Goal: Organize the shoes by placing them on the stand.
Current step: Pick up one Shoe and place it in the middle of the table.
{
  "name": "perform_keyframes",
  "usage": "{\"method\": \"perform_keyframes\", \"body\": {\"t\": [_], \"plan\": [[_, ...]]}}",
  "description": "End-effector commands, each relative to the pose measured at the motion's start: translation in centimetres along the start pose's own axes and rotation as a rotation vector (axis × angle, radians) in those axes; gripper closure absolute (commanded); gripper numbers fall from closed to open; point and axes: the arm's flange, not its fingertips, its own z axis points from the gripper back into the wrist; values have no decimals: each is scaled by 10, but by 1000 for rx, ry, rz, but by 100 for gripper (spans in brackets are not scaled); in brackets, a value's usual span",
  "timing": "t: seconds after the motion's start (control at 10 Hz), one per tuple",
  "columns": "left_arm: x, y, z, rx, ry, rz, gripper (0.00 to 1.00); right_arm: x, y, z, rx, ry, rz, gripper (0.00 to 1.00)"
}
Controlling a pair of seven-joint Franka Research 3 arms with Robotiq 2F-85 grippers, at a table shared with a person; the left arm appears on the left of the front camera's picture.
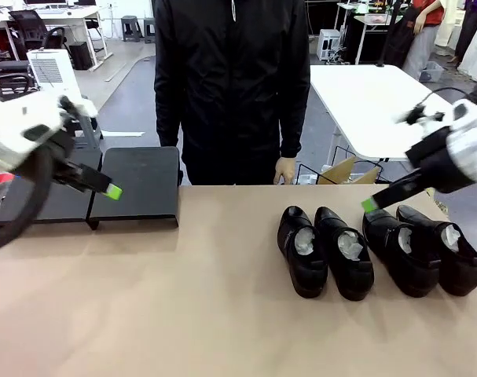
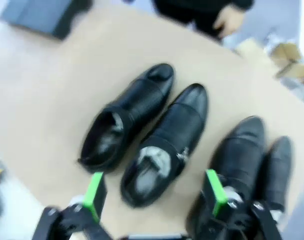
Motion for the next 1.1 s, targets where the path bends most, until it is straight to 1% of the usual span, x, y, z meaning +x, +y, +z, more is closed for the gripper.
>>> {"method": "perform_keyframes", "body": {"t": [0.0,0.1,0.3,0.4,0.6,0.7,0.9,1.0], "plan": [[0,45,12,-169,14,58,0,-14,-63,33,203,-36,-119,0],[-3,59,19,-219,13,86,0,-27,-81,43,234,-67,-159,0],[-12,79,32,-231,9,132,0,-50,-112,59,282,-106,-229,0],[-15,86,38,-256,-7,154,0,-62,-127,67,319,-125,-274,0],[-20,88,41,-358,-33,172,0,-76,-138,73,321,-146,-290,0],[-19,90,39,-366,-36,195,0,-79,-141,74,314,-134,-289,0],[-18,88,42,-362,-42,176,0,-85,-143,79,294,-119,-278,0],[-17,86,43,-357,-41,174,0,-86,-141,80,309,-115,-244,0]]}}
